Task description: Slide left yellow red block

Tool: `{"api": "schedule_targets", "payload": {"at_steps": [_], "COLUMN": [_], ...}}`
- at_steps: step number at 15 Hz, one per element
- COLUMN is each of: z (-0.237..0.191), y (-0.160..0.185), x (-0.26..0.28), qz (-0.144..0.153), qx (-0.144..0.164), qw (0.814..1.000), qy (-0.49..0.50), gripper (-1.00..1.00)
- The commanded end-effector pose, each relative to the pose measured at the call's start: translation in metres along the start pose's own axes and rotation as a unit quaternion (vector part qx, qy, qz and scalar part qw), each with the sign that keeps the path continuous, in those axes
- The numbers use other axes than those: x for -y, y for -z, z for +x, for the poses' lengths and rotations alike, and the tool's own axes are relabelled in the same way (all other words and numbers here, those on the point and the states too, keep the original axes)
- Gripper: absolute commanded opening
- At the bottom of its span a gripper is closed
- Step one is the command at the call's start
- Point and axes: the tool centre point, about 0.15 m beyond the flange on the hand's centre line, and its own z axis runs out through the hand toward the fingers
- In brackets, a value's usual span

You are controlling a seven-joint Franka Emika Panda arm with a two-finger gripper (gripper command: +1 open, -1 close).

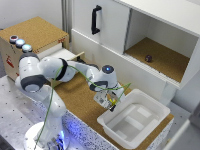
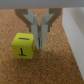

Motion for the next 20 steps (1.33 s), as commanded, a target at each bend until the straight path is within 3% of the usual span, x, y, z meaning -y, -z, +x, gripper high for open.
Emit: {"api": "schedule_targets", "payload": {"at_steps": [1, 14, 20], "z": [0.030, 0.000, -0.005], "y": [-0.044, -0.015, -0.027], "x": [-0.001, 0.038, 0.063], "qz": [0.012, 0.036, 0.051], "qx": [0.029, 0.034, 0.039], "qw": [0.999, 0.999, 0.997], "qy": [0.013, 0.020, 0.032], "gripper": [-1.00, -1.00, -1.00]}}
